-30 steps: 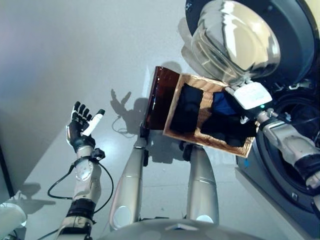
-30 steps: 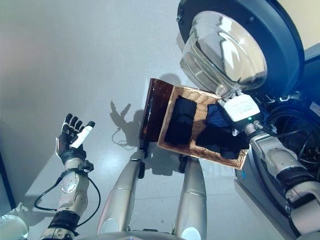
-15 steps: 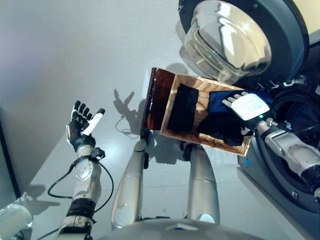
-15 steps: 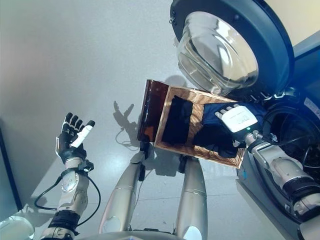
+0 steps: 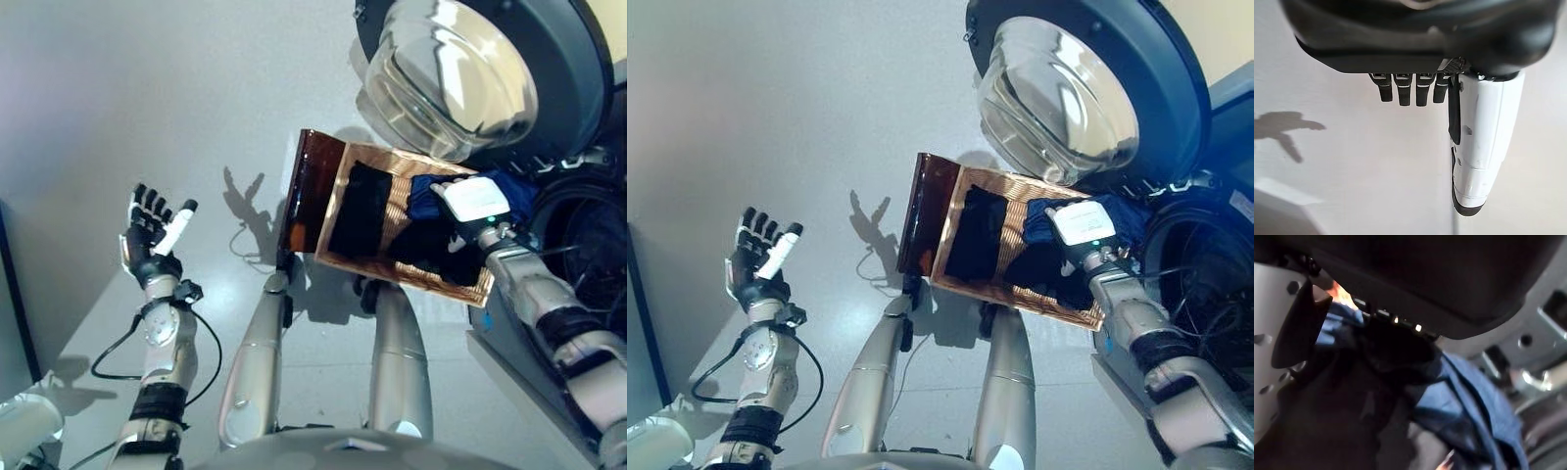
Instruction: Pick up the clothes and place them into the washing machine
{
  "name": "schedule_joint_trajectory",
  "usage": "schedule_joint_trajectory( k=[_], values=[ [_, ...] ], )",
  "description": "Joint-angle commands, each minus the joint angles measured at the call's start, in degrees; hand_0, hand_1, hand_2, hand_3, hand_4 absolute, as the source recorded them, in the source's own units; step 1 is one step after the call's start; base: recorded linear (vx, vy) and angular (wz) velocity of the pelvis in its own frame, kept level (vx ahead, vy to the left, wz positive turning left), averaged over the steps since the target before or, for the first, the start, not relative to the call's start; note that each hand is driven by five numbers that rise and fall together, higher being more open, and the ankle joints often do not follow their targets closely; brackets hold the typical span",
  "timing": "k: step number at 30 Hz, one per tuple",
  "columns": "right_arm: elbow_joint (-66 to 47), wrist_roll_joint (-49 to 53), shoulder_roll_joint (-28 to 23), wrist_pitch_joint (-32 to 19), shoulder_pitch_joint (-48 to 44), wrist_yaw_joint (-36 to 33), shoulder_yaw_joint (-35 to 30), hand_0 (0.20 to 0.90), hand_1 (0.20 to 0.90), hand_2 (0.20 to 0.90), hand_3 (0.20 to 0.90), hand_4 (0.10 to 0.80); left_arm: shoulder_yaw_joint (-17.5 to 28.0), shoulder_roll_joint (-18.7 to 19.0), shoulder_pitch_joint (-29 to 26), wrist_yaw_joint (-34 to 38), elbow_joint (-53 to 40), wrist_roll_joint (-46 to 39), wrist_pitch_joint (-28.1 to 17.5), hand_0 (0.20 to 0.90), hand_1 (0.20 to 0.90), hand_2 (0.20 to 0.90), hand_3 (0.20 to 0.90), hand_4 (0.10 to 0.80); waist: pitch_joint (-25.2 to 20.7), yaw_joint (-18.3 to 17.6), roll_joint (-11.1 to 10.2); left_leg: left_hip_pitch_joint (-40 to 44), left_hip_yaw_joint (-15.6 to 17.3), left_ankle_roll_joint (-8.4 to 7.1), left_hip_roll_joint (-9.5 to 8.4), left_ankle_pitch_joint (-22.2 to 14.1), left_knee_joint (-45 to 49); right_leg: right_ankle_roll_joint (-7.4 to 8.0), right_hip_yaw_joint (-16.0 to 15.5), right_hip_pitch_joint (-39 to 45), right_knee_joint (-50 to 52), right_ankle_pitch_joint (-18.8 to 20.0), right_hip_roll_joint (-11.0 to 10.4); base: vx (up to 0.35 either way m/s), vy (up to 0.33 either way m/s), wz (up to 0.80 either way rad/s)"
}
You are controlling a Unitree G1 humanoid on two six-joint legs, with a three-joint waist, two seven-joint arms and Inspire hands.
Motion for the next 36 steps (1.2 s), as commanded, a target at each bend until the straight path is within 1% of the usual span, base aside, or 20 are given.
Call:
schedule_joint_trajectory(
  k=[1, 2, 5, 9, 13, 21, 24, 26, 29, 35, 36],
  values=[
    [3.72, 1.92, 2.86, -0.11, -0.67, -0.71, 5.43, 0.9, 0.9, 0.9, 0.9, 0.8, 6.05, 0.83, 0.47, 2.1, -5.94, 2.7, -7.36, 0.9, 0.9, 0.9, 0.9, 0.8, -5.33, -0.07, 2.31, -3.7, -1.28, 0.14, 1.19, -2.86, 2.86, 1.94, -0.43, 5.59, -5.83, -1.29, 2.55, 0.0, 0.0, 0.0],
    [5.79, 2.4, 4.88, 0.03, -0.52, -0.55, 6.52, 0.9, 0.9, 0.9, 0.9, 0.8, 6.39, 0.72, 0.35, 2.3, -8.25, 3.28, -7.59, 0.9, 0.9, 0.9, 0.9, 0.8, -5.36, 0.22, 2.26, -3.34, -1.34, 0.1, 1.11, -2.81, 2.75, 1.95, -0.53, 6.16, -6.12, -1.22, 2.53, 0.0, 0.0, 0.0],
    [8.12, 2.99, 6.39, -0.16, -0.56, -0.62, 7.77, 0.9, 0.9, 0.9, 0.9, 0.8, 6.69, 0.76, 0.4, 2.77, -10.03, 4.18, -7.71, 0.9, 0.9, 0.9, 0.9, 0.8, -5.22, 0.37, 2.07, -2.97, -1.44, 0.11, 1.07, -2.61, 2.34, 1.97, -0.62, 6.67, -6.79, -0.82, 2.45, 0.0, 0.0, 0.0],
    [12.13, 2.7, 7.11, -0.06, -1.23, -0.71, 9.61, 0.9, 0.9, 0.9, 0.9, 0.8, 7.36, 0.3, 0.44, 2.66, -12.45, 3.88, -8.17, 0.9, 0.9, 0.9, 0.9, 0.8, -4.72, 0.6, 2.01, -2.7, -1.34, 0.07, 0.84, -1.83, 0.98, 2.05, -0.75, 7.01, -8.09, -0.29, 2.29, -0.004, 0.009, 0.01],
    [16.45, 2.6, 7.17, 0.24, -1.95, -1.31, 10.62, 0.9, 0.9, 0.9, 0.9, 0.8, 6.61, -0.55, 0.97, 1.4, -14.76, 3.51, -7.9, 0.9, 0.9, 0.9, 0.9, 0.8, -4.32, 0.52, 2.49, -3.56, -1.28, 0.17, 0.5, -1.73, 1.6, 1.83, -0.3, 5.92, -7.05, -0.62, 2.19, -0.003, 0.008, 0.02],
    [19.16, 3.32, 5.21, 1.05, -2.89, -2.42, 9.63, 0.9, 0.9, 0.9, 0.9, 0.8, 5.03, -0.92, 1.95, -0.1, -14.86, 3.36, -7.58, 0.9, 0.9, 0.9, 0.9, 0.8, -3.16, 0.38, 4.15, -6.02, -0.05, 0.0, 0.54, -2.51, 4.69, 1.56, 0.95, 3.56, -4.27, -1.6, 1.92, 0.0, 0.002, 0.0],
    [20.67, 3.72, 4.08, 1.56, -3.6, -3.0, 9.07, 0.9, 0.9, 0.9, 0.9, 0.8, 4.31, -1.03, 1.99, -0.58, -15.96, 3.49, -7.49, 0.9, 0.9, 0.9, 0.9, 0.8, -2.59, 0.43, 5.24, -7.66, 0.5, 0.02, 0.75, -3.08, 6.93, 1.4, 1.62, 1.99, -2.23, -2.14, 1.69, -0.006, 0.001, 0.01],
    [23.77, 3.72, 3.9, 2.12, -5.08, -3.52, 9.87, 0.9, 0.9, 0.9, 0.9, 0.8, 3.74, -1.22, 2.28, -0.85, -16.99, 3.43, -7.48, 0.9, 0.9, 0.9, 0.9, 0.8, -2.39, 0.65, 6.05, -9.01, 0.77, 0.07, 0.7, -3.52, 8.71, 1.3, 1.95, 0.57, -0.73, -2.47, 1.51, 0.0, 0.0, 0.0],
    [24.57, 3.09, 2.91, 2.6, -7.01, -3.61, 10.64, 0.9, 0.9, 0.9, 0.9, 0.8, 3.48, -0.98, 2.71, -1.17, -17.65, 3.47, -7.54, 0.9, 0.9, 0.9, 0.9, 0.8, -2.22, 0.86, 6.87, -9.62, 1.24, 0.11, 0.79, -3.84, 9.27, 1.28, 2.49, -0.67, 0.55, -2.79, 1.35, 0.008, 0.003, -0.05],
    [24.97, 1.63, 1.53, 3.09, -9.85, -3.89, 11.73, 0.9, 0.9, 0.9, 0.9, 0.8, 3.49, -0.69, 3.39, -1.16, -17.47, 2.99, -7.6, 0.9, 0.9, 0.9, 0.9, 0.8, -1.66, 1.22, 7.76, -10.1, 1.43, 0.19, 0.55, -3.68, 9.3, 1.29, 3.23, -1.71, 1.68, -3.18, 1.37, 0.008, -0.008, -0.04],
    [25.15, 1.35, 1.72, 3.09, -10.13, -3.73, 12.19, 0.859, 0.859, 0.859, 0.859, 0.771, 3.49, -0.63, 3.36, -1.05, -17.36, 2.92, -7.62, 0.9, 0.9, 0.9, 0.9, 0.8, -1.52, 1.27, 7.78, -10.22, 1.35, 0.25, 0.45, -3.6, 9.27, 1.28, 3.27, -1.86, 1.68, -3.19, 1.3, 0.0, 0.0, 0.0]
  ],
)
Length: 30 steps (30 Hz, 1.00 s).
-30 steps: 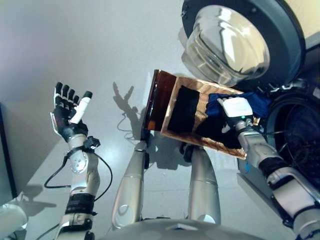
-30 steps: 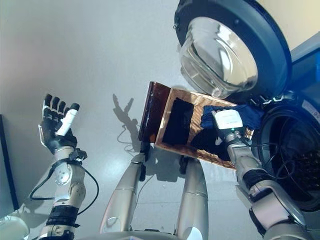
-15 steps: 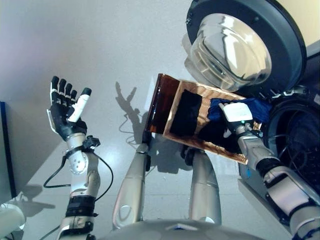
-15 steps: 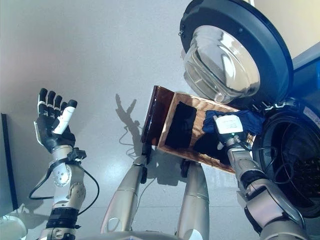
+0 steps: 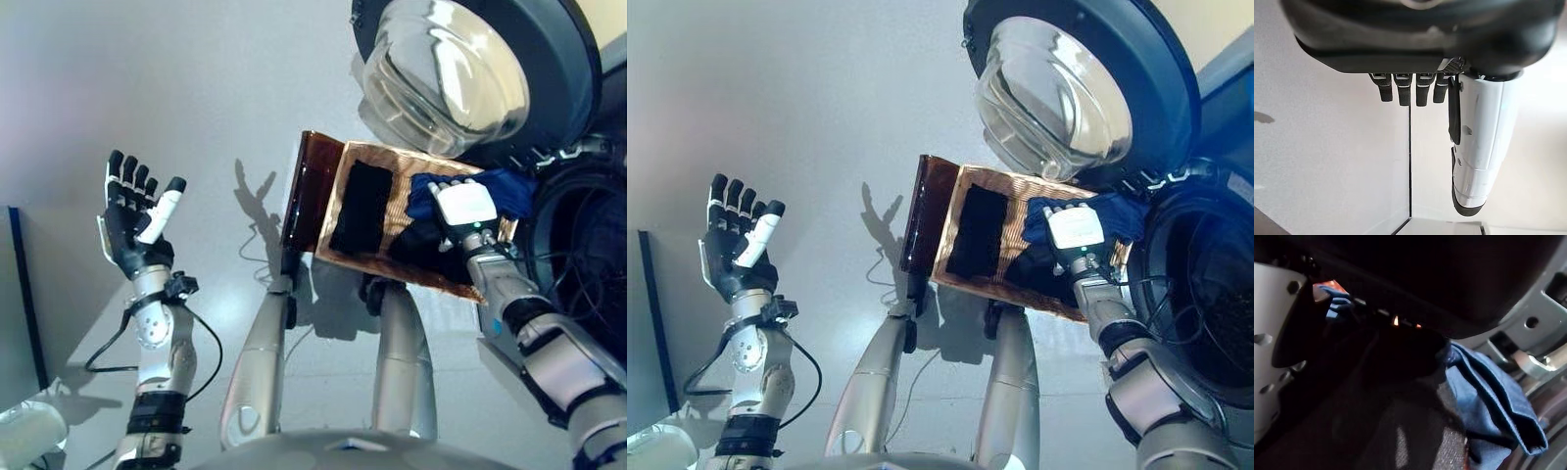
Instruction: Pick up the clothes and place them into the washing machine
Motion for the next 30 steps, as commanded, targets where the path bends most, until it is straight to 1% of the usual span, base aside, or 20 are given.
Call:
schedule_joint_trajectory(
  k=[1, 2, 3, 7, 9, 11, 12, 13, 21, 22, 23, 24, 25, 26, 28, 29, 30],
  values=[
    [9.71, -0.69, -2.69, 2.02, -2.92, 6.73, 4.4, 0.595, 0.595, 0.595, 0.595, 0.582, 3.24, 0.97, -0.62, 0.29, -7.49, 0.55, -6.51, 0.9, 0.9, 0.9, 0.9, 0.8, 1.35, 0.74, 5.98, -5.52, -0.13, 1.1, 0.25, -2.4, 5.89, 2.53, 1.79, 3.73, -1.89, -2.42, 1.18, 0.0, 0.0, 0.0],
    [9.77, -0.86, -2.67, 2.08, -3.2, 6.76, 4.55, 0.313, 0.313, 0.313, 0.313, 0.38, 3.29, 1.08, -0.58, 0.3, -7.56, 0.57, -6.51, 0.9, 0.9, 0.9, 0.9, 0.8, 1.46, 0.72, 6.11, -5.55, -0.27, 1.09, 0.11, -2.27, 5.79, 2.56, 1.73, 3.68, -1.82, -2.38, 1.12, 0.0, 0.0, 0.0],
    [9.92, -1.06, -2.44, 2.24, -3.51, 6.74, 4.8, 0.2, 0.2, 0.2, 0.2, 0.3, 3.37, 1.08, -0.66, 0.44, -7.53, 0.55, -6.47, 0.9, 0.9, 0.9, 0.9, 0.8, 1.42, 0.66, 6.2, -5.56, -0.36, 1.1, 0.06, -2.11, 5.47, 2.63, 1.7, 3.6, -1.85, -2.37, 0.98, 0.0, 0.0, 0.0],
    [11.08, -1.7, -0.97, 2.33, -4.7, 7.02, 6.12, 0.2, 0.2, 0.2, 0.2, 0.3, 3.01, 1.19, -0.85, 0.48, -7.59, 0.72, -6.32, 0.9, 0.9, 0.9, 0.9, 0.8, 1.26, 0.69, 6.23, -4.98, -0.37, 1.11, -0.24, -1.76, 4.32, 2.79, 1.58, 4.06, -2.32, -2.39, 0.89, 0.008, -0.001, 0.02],
    [11.75, -1.86, -1.09, 1.86, -2.43, 6.6, 5.49, 0.2, 0.2, 0.2, 0.2, 0.3, 3.21, 0.67, -0.82, 0.76, -7.56, 1.13, -6.52, 0.9, 0.9, 0.9, 0.9, 0.8, 1.2, 0.38, 6.08, -4.67, -0.22, 1.17, -0.38, -1.8, 3.95, 2.88, 1.61, 4.15, -2.43, -2.32, 0.81, 0.016, 0.017, 0.16],
    [12.4, -1.97, -1.19, 1.91, -2.66, 6.55, 5.45, 0.2, 0.2, 0.2, 0.2, 0.3, 3.21, 0.8, -0.82, 0.96, -7.5, 1.51, -6.5, 0.9, 0.9, 0.9, 0.9, 0.8, 0.92, 0.52, 6.05, -4.33, -0.14, 1.2, -0.59, -1.69, 3.39, 2.91, 1.59, 4.41, -2.76, -2.18, 0.73, 0.02, 0.023, 0.17],
    [10.83, -2.41, -2.06, 1.92, -3.07, 5.87, 6.13, 0.2, 0.2, 0.2, 0.2, 0.3, 3.36, 1.04, -0.51, 1.01, -7.71, 1.12, -7.03, 0.9, 0.9, 0.9, 0.9, 0.8, 0.83, 0.46, 5.87, -4.01, 0.0, 1.24, -0.63, -1.59, 2.79, 2.93, 1.65, 4.56, -3.16, -2.03, 0.75, 0.029, 0.035, -0.01],
    [10.25, -2.49, -1.22, 2.54, -3.46, 7.01, 6.69, 0.2, 0.2, 0.2, 0.2, 0.3, 3.15, 0.9, -0.27, 1.04, -7.7, 1.0, -6.85, 0.9, 0.9, 0.9, 0.9, 0.8, 0.71, 0.48, 5.73, -3.63, 0.02, 1.28, -0.67, -1.51, 2.25, 2.97, 1.63, 4.94, -3.68, -1.91, 0.77, 0.025, 0.036, -0.02],
    [6.06, -2.19, -0.18, 2.52, 0.72, 6.99, 3.9, 0.2, 0.2, 0.2, 0.2, 0.3, 4.27, 0.94, -1.19, 1.86, -6.53, 0.73, -7.02, 0.9, 0.9, 0.9, 0.9, 0.8, 0.97, 0.0, 4.96, -1.52, 0.01, 1.66, -1.27, -1.12, 0.15, 3.57, 1.18, 7.12, -5.71, -1.27, 0.36, 0.027, 0.022, 0.06],
    [5.85, -1.86, 0.11, 2.49, 1.12, 6.88, 3.48, 0.2, 0.2, 0.2, 0.2, 0.3, 4.32, 0.78, -1.25, 2.09, -6.04, 0.72, -7.05, 0.9, 0.9, 0.9, 0.9, 0.8, 0.98, -0.05, 4.79, -1.06, 0.04, 1.75, -1.31, -1.05, -0.34, 3.73, 1.08, 7.49, -6.2, -1.01, 0.27, -0.079, 0.048, 0.01],
    [5.49, -1.59, 0.19, 2.46, 1.33, 6.8, 3.05, 0.2, 0.2, 0.2, 0.2, 0.3, 4.27, 0.84, -1.42, 2.21, -5.69, 0.7, -7.08, 0.9, 0.9, 0.9, 0.9, 0.8, 1.34, 0.12, 4.83, -1.1, 0.38, 2.06, -1.05, 0.94, -1.26, 3.51, 0.49, 7.41, -7.19, 1.11, 0.26, 0.0, 0.0, 0.0],
    [5.49, -1.6, 0.15, 2.46, 1.36, 6.83, 3.03, 0.2, 0.2, 0.2, 0.2, 0.3, 4.24, 0.83, -1.46, 2.21, -5.63, 0.7, -7.08, 0.9, 0.9, 0.9, 0.9, 0.8, 0.99, 0.05, 4.69, -0.44, 0.08, 1.84, -1.25, -0.59, -1.2, 3.89, 0.95, 8.05, -7.07, -0.37, 0.28, 0.057, 0.045, 0.0],
    [4.77, -0.82, 0.7, 2.42, 1.94, 6.66, 1.98, 0.2, 0.2, 0.2, 0.2, 0.3, 4.22, 1.01, -1.69, 2.15, -4.72, 0.62, -7.08, 0.9, 0.9, 0.9, 0.9, 0.8, 0.77, 0.24, 4.42, 1.62, 0.1, 2.0, -1.18, -0.09, -3.58, 4.37, 0.7, 10.0, -9.21, 0.36, 0.21, 0.068, 0.04, 0.0],
    [4.59, -0.31, 0.68, 2.45, 2.45, 6.5, 1.21, 0.2, 0.2, 0.2, 0.2, 0.3, 4.27, 1.04, -1.91, 2.29, -4.33, 0.35, -7.1, 0.9, 0.9, 0.9, 0.9, 0.8, 1.1, 0.38, 4.47, 2.12, 0.45, 2.25, -0.94, 1.97, -4.83, 4.19, -0.03, 10.44, -10.48, 2.41, 0.21, -0.016, 0.075, -0.03],
    [4.36, 0.43, 0.48, 2.3, 2.6, 6.29, 0.59, 0.2, 0.2, 0.2, 0.2, 0.3, 4.31, 1.17, -2.07, 2.39, -4.2, 0.49, -7.07, 0.9, 0.9, 0.9, 0.9, 0.8, 1.01, 0.46, 4.41, 3.19, 0.33, 2.3, -1.06, 2.28, -5.94, 4.3, -0.13, 11.21, -11.34, 2.71, 0.22, 0.009, 0.051, -0.07],
    [4.02, 2.3, 0.58, 2.1, 3.1, 5.87, -1.02, 0.2, 0.2, 0.2, 0.2, 0.3, 4.25, 1.16, -2.17, 2.4, -3.52, 0.53, -6.93, 0.9, 0.9, 0.9, 0.9, 0.8, 0.26, 0.49, 4.05, 5.61, 0.48, 2.45, -1.14, 2.74, -8.31, 4.77, -0.59, 13.59, -13.71, 3.51, -0.01, 0.093, 0.057, -0.07],
    [3.91, 3.32, 0.41, 1.88, 3.14, 5.66, -1.79, 0.2, 0.2, 0.2, 0.2, 0.3, 4.24, 1.28, -2.32, 2.42, -3.1, 0.5, -6.86, 0.9, 0.9, 0.9, 0.9, 0.8, 0.05, 0.67, 3.92, 6.93, 0.46, 2.5, -1.29, 3.02, -9.29, 4.93, -0.83, 14.85, -14.91, 3.96, -0.14, 0.131, 0.072, -0.05]
  ],
)
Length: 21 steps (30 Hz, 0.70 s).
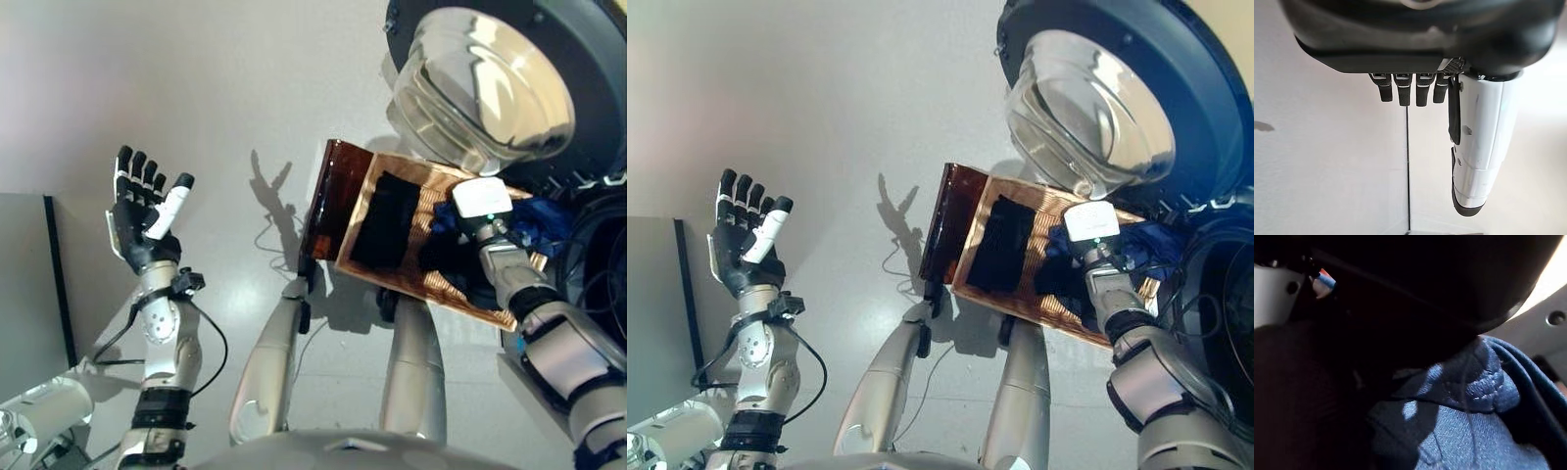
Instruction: Pick up the clothes and place them into the washing machine
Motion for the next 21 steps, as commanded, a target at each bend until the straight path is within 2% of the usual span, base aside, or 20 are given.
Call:
schedule_joint_trajectory(
  k=[1, 7, 8, 9, 12, 14, 15, 17, 19, 20, 21],
  values=[
    [-0.37, 4.52, -0.97, -0.53, 2.21, -1.14, -1.75, 0.2, 0.2, 0.2, 0.2, 0.3, 5.48, 1.64, -0.37, 1.08, -3.1, 0.34, -6.57, 0.9, 0.9, 0.9, 0.9, 0.8, -0.22, -1.57, 1.14, 0.09, 0.3, 1.26, -0.09, 0.59, -3.74, 3.6, -0.66, 8.22, -12.07, 4.32, 0.87, 0.088, 0.048, -0.04],
    [1.04, 18.2, -0.09, -4.57, 5.52, -3.32, -10.34, 0.2, 0.2, 0.2, 0.2, 0.3, 4.53, 1.15, 0.38, 0.24, -2.02, -0.34, -5.94, 0.9, 0.9, 0.9, 0.9, 0.8, -1.3, -1.37, 0.42, 6.32, 0.26, 1.84, -0.55, 1.41, -7.68, 4.59, -1.64, 16.13, -19.22, 7.25, 0.03, 0.097, 0.059, -0.04],
    [4.56, 24.89, 0.62, -4.87, 1.21, -3.4, -13.35, 0.2, 0.2, 0.2, 0.2, 0.3, 3.39, 1.57, 0.24, -0.35, -1.6, 0.01, -5.46, 0.9, 0.9, 0.9, 0.9, 0.8, -2.39, -0.18, 0.53, 8.13, -0.02, 1.99, -0.78, 1.42, -8.59, 5.02, -2.17, 18.95, -21.41, 7.98, -0.52, 0.114, 0.039, 0.02],
    [4.79, 24.97, 0.67, -4.96, 0.92, -3.44, -13.21, 0.2, 0.2, 0.2, 0.2, 0.3, 3.49, 1.55, 0.11, -0.34, -1.56, 0.0, -5.46, 0.9, 0.9, 0.9, 0.9, 0.8, -2.03, -0.3, 0.61, 8.44, -0.07, 1.99, -0.74, 1.43, -8.66, 5.02, -2.24, 19.33, -21.61, 8.05, -0.47, 0.133, 0.048, -0.06],
    [11.51, 36.6, 3.11, -8.42, 4.11, -5.62, -21.48, 0.2, 0.2, 0.2, 0.2, 0.3, 1.24, -0.6, 3.27, -2.27, -1.91, -0.74, -4.37, 0.9, 0.9, 0.9, 0.9, 0.8, -3.42, 0.93, 1.93, 11.67, -0.15, 2.54, -1.66, 1.13, -10.13, 6.01, -2.67, 23.96, -25.37, 9.54, -1.54, 0.124, 0.087, 0.01],
    [11.5, 39.75, 3.67, -8.98, 4.46, -5.45, -23.58, 0.2, 0.2, 0.2, 0.2, 0.3, 1.03, -0.78, 3.42, -2.27, -1.69, -1.07, -4.4, 0.9, 0.9, 0.9, 0.9, 0.8, -3.62, 1.15, 2.04, 12.63, -0.06, 2.67, -1.73, 1.02, -10.59, 6.22, -2.67, 25.11, -26.44, 9.93, -1.68, 0.093, 0.099, 0.03],
    [8.92, 49.66, 5.36, -12.61, 5.69, -6.18, -29.56, 0.2, 0.2, 0.2, 0.2, 0.3, 1.26, -0.27, 3.76, -2.27, -1.17, -1.27, -4.43, 0.9, 0.9, 0.9, 0.9, 0.8, -4.4, 0.65, 1.83, 14.32, 0.33, 2.92, -2.0, 0.63, -11.2, 6.53, -2.15, 26.76, -28.08, 10.69, -2.01, 0.1, 0.115, -0.02],
    [7.84, 58.8, 6.99, -15.49, 8.46, -5.21, -35.0, 0.2, 0.2, 0.2, 0.2, 0.3, 2.26, -0.02, 4.04, -1.53, -0.68, -0.38, -4.45, 0.9, 0.9, 0.9, 0.9, 0.8, -4.93, 0.07, 1.16, 15.61, 0.78, 3.13, -2.18, 0.18, -11.72, 6.83, -1.8, 28.14, -29.33, 10.95, -2.22, 0.107, 0.107, -0.08],
    [6.05, 66.99, 9.74, -18.77, 10.61, -3.68, -38.12, 0.2, 0.2, 0.2, 0.2, 0.3, 3.06, -0.03, 4.14, -1.1, -0.37, -0.05, -4.44, 0.9, 0.9, 0.9, 0.9, 0.8, -5.28, -0.45, 1.01, 16.53, 1.06, 3.33, -2.5, -0.12, -12.03, 7.0, -1.45, 28.7, -29.92, 11.31, -2.51, 0.055, 0.068, -0.1],
    [6.0, 67.05, 9.78, -18.79, 10.72, -3.65, -38.14, 0.2, 0.2, 0.2, 0.2, 0.3, 3.03, 0.03, 4.18, -1.08, -0.37, -0.04, -4.44, 0.9, 0.9, 0.9, 0.9, 0.8, -5.29, -0.41, 0.96, 16.58, 1.09, 3.33, -2.51, -0.12, -12.05, 7.0, -1.43, 28.75, -29.94, 11.31, -2.52, 0.047, 0.092, -0.09],
    [4.19, 73.36, 12.78, -21.51, 13.26, -2.78, -40.79, 0.2, 0.2, 0.2, 0.2, 0.3, 4.17, -0.17, 4.36, -0.49, -0.27, 0.39, -4.43, 0.9, 0.9, 0.9, 0.9, 0.8, -5.79, -1.29, 0.78, 17.18, 1.66, 3.5, -2.72, -0.51, -12.33, 7.21, -0.87, 29.05, -30.51, 11.44, -2.65, 0.019, 0.066, -0.08]
  ],
)
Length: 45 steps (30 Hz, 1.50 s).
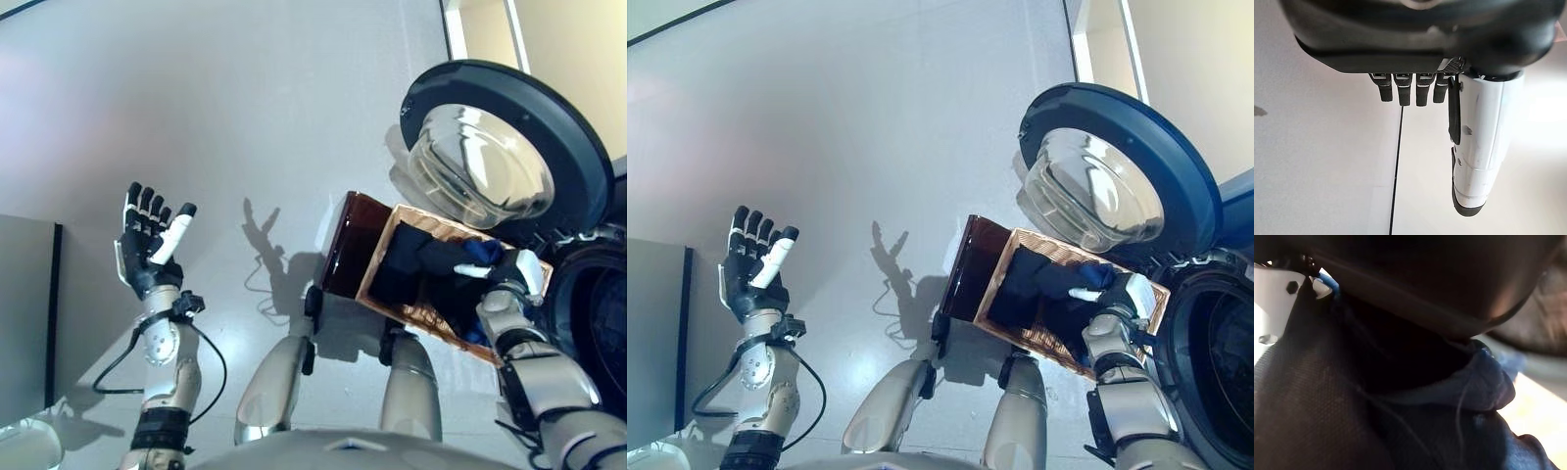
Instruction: Pick up the clothes and place them into the washing machine
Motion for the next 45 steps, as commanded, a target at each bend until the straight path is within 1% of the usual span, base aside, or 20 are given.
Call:
schedule_joint_trajectory(
  k=[1, 2, 3, 4, 5, 7, 8, 10, 14, 21, 26, 29, 32, 34, 35, 38, 40, 42, 44, 45],
  values=[
    [-1.68, 11.45, 1.27, -7.37, 3.21, -0.08, -0.82, 0.2, 0.2, 0.2, 0.2, 0.3, 3.91, 0.84, -0.85, 0.97, -3.73, 1.76, -4.81, 0.9, 0.9, 0.9, 0.9, 0.8, -4.95, -1.15, -0.49, -2.13, 1.15, -1.26, -1.88, -3.36, -0.03, 1.86, 1.2, 7.19, -13.92, 6.02, -1.69, 0.068, 0.131, -0.15],
    [-3.88, 23.68, 5.38, -11.75, 6.32, 3.55, -4.71, 0.2, 0.2, 0.2, 0.2, 0.3, 5.17, 0.51, -0.59, 1.43, -3.22, 2.32, -4.75, 0.9, 0.9, 0.9, 0.9, 0.8, -5.19, -2.11, -0.61, -1.4, 1.72, -1.05, -2.12, -4.34, 0.22, 2.06, 1.75, 7.69, -14.35, 5.84, -1.94, 0.035, 0.069, -0.19],
    [-3.87, 23.82, 5.39, -11.81, 6.44, 3.68, -4.72, 0.2, 0.2, 0.2, 0.2, 0.3, 5.13, 0.56, -0.53, 1.45, -3.22, 2.32, -4.75, 0.9, 0.9, 0.9, 0.9, 0.8, -5.26, -2.03, -0.67, -1.4, 1.76, -1.04, -2.12, -4.33, 0.21, 2.07, 1.79, 7.69, -14.41, 5.89, -1.94, 0.052, 0.118, -0.24],
    [-5.54, 33.57, 8.04, -15.63, 7.6, 6.34, -8.05, 0.2, 0.2, 0.2, 0.2, 0.3, 5.56, 0.18, -0.24, 1.5, -3.52, 2.45, -4.94, 0.9, 0.9, 0.9, 0.9, 0.8, -5.22, -2.69, -0.29, -1.33, 1.98, -0.86, -2.4, -4.71, 0.36, 2.18, 2.23, 7.45, -14.29, 5.92, -2.16, -0.017, 0.056, -0.18],
    [-5.49, 33.8, 8.04, -15.72, 7.65, 6.56, -8.06, 0.2, 0.2, 0.2, 0.2, 0.3, 5.54, 0.23, -0.26, 1.51, -3.52, 2.44, -4.94, 0.9, 0.9, 0.9, 0.9, 0.8, -5.28, -2.62, -0.31, -1.58, 2.02, -0.83, -2.4, -4.34, 0.33, 2.16, 2.26, 7.26, -14.47, 6.37, -2.13, 0.005, 0.085, -0.18],
    [-8.66, 42.87, 11.34, -19.47, 9.11, 10.2, -10.89, 0.2, 0.2, 0.2, 0.2, 0.3, 5.94, -0.17, 0.06, 1.71, -3.53, 1.8, -5.47, 0.9, 0.9, 0.9, 0.9, 0.8, -5.49, -3.21, 0.2, -1.8, 2.52, -0.67, -2.62, -4.6, 0.56, 2.24, 3.02, 6.73, -14.49, 6.48, -2.33, -0.012, 0.07, -0.17],
    [-8.65, 42.9, 11.34, -19.47, 9.11, 10.22, -10.89, 0.2, 0.2, 0.2, 0.2, 0.3, 5.93, -0.17, 0.07, 1.71, -3.52, 1.8, -5.47, 0.9, 0.9, 0.9, 0.9, 0.8, -5.55, -3.18, 0.19, -1.85, 2.53, -0.67, -2.61, -4.59, 0.54, 2.24, 3.04, 6.68, -14.52, 6.51, -2.32, -0.017, 0.087, -0.17],
    [-11.95, 53.51, 14.95, -24.42, 10.85, 13.68, -16.62, 0.2, 0.2, 0.2, 0.2, 0.3, 6.13, -0.97, 1.23, 1.68, -3.23, 0.67, -6.38, 0.9, 0.9, 0.9, 0.9, 0.8, -5.51, -4.02, 1.57, -1.61, 2.77, -0.43, -3.09, -5.54, 1.0, 2.48, 3.94, 6.66, -14.3, 5.81, -2.65, 0.028, 0.09, -0.15],
    [-13.4, 55.94, 16.04, -26.81, 11.06, 13.36, -18.68, 0.2, 0.2, 0.2, 0.2, 0.3, 5.62, -1.36, 2.16, 0.4, -3.33, -1.5, -6.95, 0.9, 0.9, 0.9, 0.9, 0.8, -5.7, -4.22, 2.75, -1.93, 3.22, -0.29, -3.2, -5.23, 1.17, 2.59, 4.45, 6.32, -14.55, 6.28, -2.77, -0.002, 0.055, -0.09],
    [-12.8, 59.57, 17.07, -27.97, 10.51, 13.69, -20.26, 0.2, 0.2, 0.2, 0.2, 0.3, 3.81, -1.49, 2.59, -1.3, -2.03, -3.64, -7.03, 0.9, 0.9, 0.9, 0.9, 0.8, -6.08, -4.27, 4.75, -2.58, 4.08, -0.09, -3.46, -5.46, 1.53, 2.59, 5.66, 5.11, -14.53, 6.47, -2.86, -0.007, 0.037, -0.08],
    [-13.62, 60.66, 16.86, -29.35, 9.39, 13.04, -21.46, 0.2, 0.2, 0.2, 0.2, 0.3, 2.49, -1.73, 3.21, -2.6, -1.33, -4.91, -7.07, 0.9, 0.9, 0.9, 0.9, 0.8, -6.35, -4.32, 6.0, -2.63, 4.56, -0.07, -3.39, -6.16, 1.98, 2.56, 6.59, 4.43, -13.79, 5.7, -2.68, 0.016, 0.012, -0.07],
    [-13.99, 60.25, 16.02, -30.2, 8.71, 11.86, -22.67, 0.2, 0.2, 0.2, 0.2, 0.3, 2.29, -1.64, 3.46, -3.02, -0.74, -5.39, -7.16, 0.9, 0.9, 0.9, 0.9, 0.8, -6.76, -4.2, 6.46, -2.81, 4.7, -0.07, -3.33, -5.71, 1.9, 2.51, 6.84, 4.31, -13.96, 6.17, -2.62, 0.016, 0.007, -0.06],
    [-15.45, 57.86, 12.85, -31.8, 6.68, 8.98, -25.29, 0.2, 0.2, 0.2, 0.2, 0.3, 2.52, -1.24, 3.46, -3.1, 0.37, -5.82, -7.44, 0.9, 0.9, 0.9, 0.9, 0.8, -7.59, -4.02, 6.96, -2.48, 4.87, -0.16, -3.25, -6.06, 1.91, 2.65, 7.07, 4.47, -14.0, 5.86, -2.74, 0.041, 0.002, -0.04],
    [-17.43, 55.33, 8.71, -32.64, 4.64, 6.95, -27.3, 0.2, 0.2, 0.2, 0.2, 0.3, 2.85, -0.54, 3.56, -2.91, 0.87, -5.33, -7.53, 0.9, 0.9, 0.9, 0.9, 0.8, -8.41, -3.92, 6.99, -2.09, 4.97, -0.23, -3.28, -6.71, 1.91, 2.8, 7.11, 4.7, -14.01, 5.3, -2.81, 0.048, -0.004, -0.02],
    [-18.92, 52.95, 6.07, -33.3, 2.86, 5.02, -28.12, 0.2, 0.2, 0.2, 0.2, 0.3, 2.87, -0.23, 3.44, -2.7, 1.02, -4.83, -7.57, 0.9, 0.9, 0.9, 0.9, 0.8, -8.75, -3.68, 7.16, -2.24, 5.11, -0.21, -3.28, -6.39, 1.9, 2.8, 7.26, 4.5, -14.17, 5.81, -2.86, 0.033, 0.002, -0.02],
    [-25.12, 45.68, -3.4, -34.87, -1.7, -0.69, -30.55, 0.2, 0.2, 0.2, 0.2, 0.3, 3.77, 1.47, 3.16, -1.73, 1.63, -2.91, -7.73, 0.9, 0.9, 0.9, 0.9, 0.8, -10.02, -3.22, 7.02, -2.22, 5.26, -0.26, -3.4, -6.62, 1.81, 3.02, 7.64, 4.32, -14.45, 5.94, -3.1, 0.018, 0.003, -0.07],
    [-28.12, 42.24, -11.79, -36.19, -6.0, -4.24, -30.8, 0.2, 0.2, 0.2, 0.2, 0.3, 4.33, 3.14, 3.11, -0.91, 2.76, -2.03, -7.77, 0.9, 0.9, 0.9, 0.9, 0.8, -11.19, -2.77, 6.45, -1.95, 5.2, -0.38, -3.54, -7.12, 1.68, 3.2, 7.82, 4.46, -14.49, 5.56, -3.35, 0.038, 0.009, -0.07],
    [-31.67, 37.45, -18.57, -37.24, -9.95, -9.13, -29.76, 0.2, 0.2, 0.2, 0.2, 0.3, 4.66, 4.05, 2.85, -0.07, 3.14, -1.48, -7.67, 0.9, 0.9, 0.9, 0.9, 0.8, -11.68, -2.63, 6.61, -2.14, 5.5, -0.43, -3.62, -6.66, 1.52, 3.28, 8.09, 3.85, -14.31, 5.95, -3.41, -0.002, 0.021, 0.0],
    [-31.02, 36.07, -24.2, -36.1, -12.22, -10.44, -28.88, 0.2, 0.2, 0.2, 0.2, 0.3, 5.01, 4.7, 2.91, 0.22, 3.12, -1.09, -7.34, 0.9, 0.9, 0.9, 0.9, 0.8, -12.31, -2.34, 6.39, -2.15, 5.47, -0.5, -3.69, -6.43, 1.2, 3.34, 8.22, 3.5, -13.99, 5.95, -3.51, 0.002, 0.015, -0.05],
    [-29.35, 36.12, -26.44, -34.65, -12.3, -9.42, -27.58, 0.2, 0.2, 0.2, 0.2, 0.3, 5.34, 4.79, 2.97, 0.08, 3.66, -1.28, -7.19, 0.9, 0.9, 0.9, 0.9, 0.8, -12.72, -2.1, 6.27, -2.06, 5.46, -0.61, -3.73, -6.29, 1.08, 3.3, 8.27, 3.43, -13.72, 5.83, -3.54, 0.0, 0.015, -0.12]
  ],
)
